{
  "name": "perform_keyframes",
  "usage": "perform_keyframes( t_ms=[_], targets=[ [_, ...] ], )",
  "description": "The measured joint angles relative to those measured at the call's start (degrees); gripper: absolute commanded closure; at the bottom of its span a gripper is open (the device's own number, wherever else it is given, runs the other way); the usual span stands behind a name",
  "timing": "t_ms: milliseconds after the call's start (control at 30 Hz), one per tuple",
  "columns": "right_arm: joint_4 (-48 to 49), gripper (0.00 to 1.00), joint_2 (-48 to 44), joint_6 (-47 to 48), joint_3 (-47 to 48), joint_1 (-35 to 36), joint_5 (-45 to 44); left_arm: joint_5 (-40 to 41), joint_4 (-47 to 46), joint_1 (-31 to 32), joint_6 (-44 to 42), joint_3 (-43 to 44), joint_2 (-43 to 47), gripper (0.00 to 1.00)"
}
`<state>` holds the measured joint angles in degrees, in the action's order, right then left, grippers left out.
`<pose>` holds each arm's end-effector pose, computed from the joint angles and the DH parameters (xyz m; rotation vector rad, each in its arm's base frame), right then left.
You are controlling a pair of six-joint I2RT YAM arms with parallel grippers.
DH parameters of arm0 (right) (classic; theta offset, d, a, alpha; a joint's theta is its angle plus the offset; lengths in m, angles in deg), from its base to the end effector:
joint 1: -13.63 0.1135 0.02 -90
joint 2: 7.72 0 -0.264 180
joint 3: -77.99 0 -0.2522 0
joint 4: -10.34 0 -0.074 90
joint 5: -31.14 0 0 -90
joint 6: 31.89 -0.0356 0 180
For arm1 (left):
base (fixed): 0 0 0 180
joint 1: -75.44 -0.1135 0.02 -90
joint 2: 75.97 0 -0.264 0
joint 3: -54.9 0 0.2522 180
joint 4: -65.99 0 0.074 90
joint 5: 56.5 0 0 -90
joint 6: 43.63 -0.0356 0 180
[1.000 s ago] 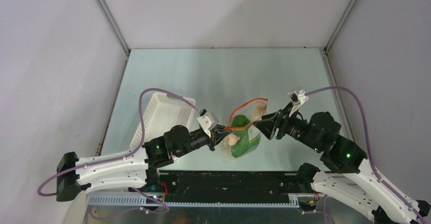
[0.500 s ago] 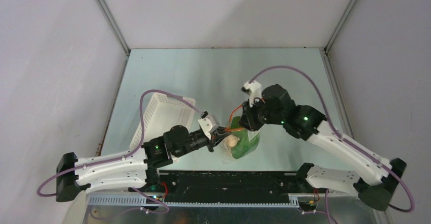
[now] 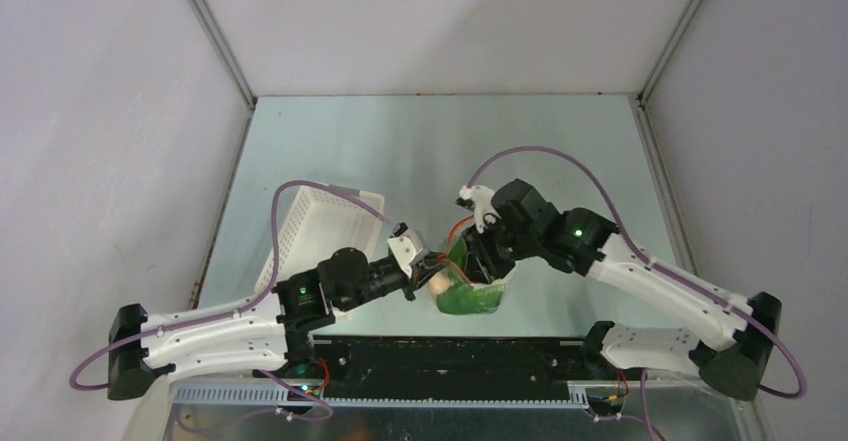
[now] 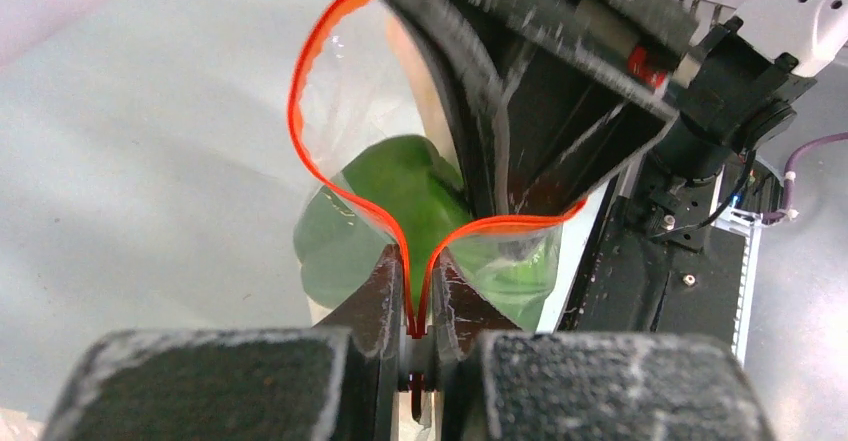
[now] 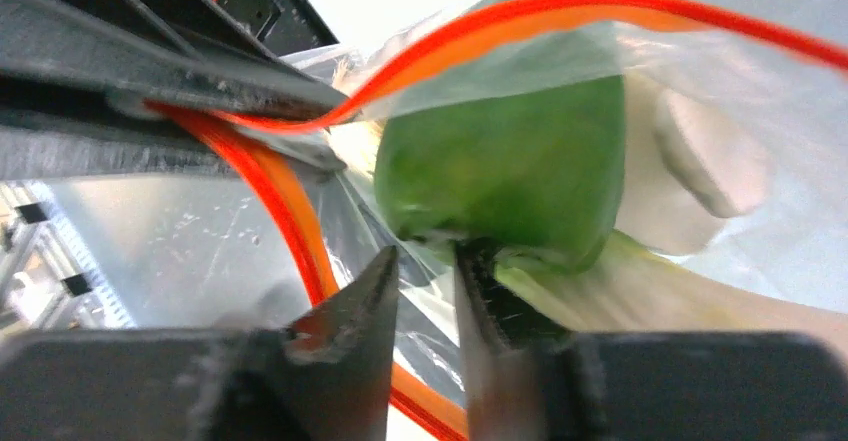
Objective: Place the food in the zip-top bag and seal the zipper
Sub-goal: Adjust the zipper food storage bag at the center of the board.
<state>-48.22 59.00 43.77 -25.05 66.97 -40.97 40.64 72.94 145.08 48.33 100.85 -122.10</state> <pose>0.1319 0.1955 0.3203 -1.0013 2.3671 0.8793 0.0729 -0.1838 0.2895 0.9003 1.5171 -0.8204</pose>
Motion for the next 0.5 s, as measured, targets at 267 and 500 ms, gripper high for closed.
perform_keyframes(
  t_ms=[267, 500],
  targets=[
    [2.86, 0.31, -17.68, 5.09, 0.02, -1.16, -3.85, -3.8, -1.05, -0.02, -2.12, 0.61, 0.15, 1.0],
    [8.68, 0.15, -22.1, 24.41, -1.75, 0.68, 8.28, -9.73, -0.35, -0.02, -4.5, 1.55, -0.15, 1.0]
  ],
)
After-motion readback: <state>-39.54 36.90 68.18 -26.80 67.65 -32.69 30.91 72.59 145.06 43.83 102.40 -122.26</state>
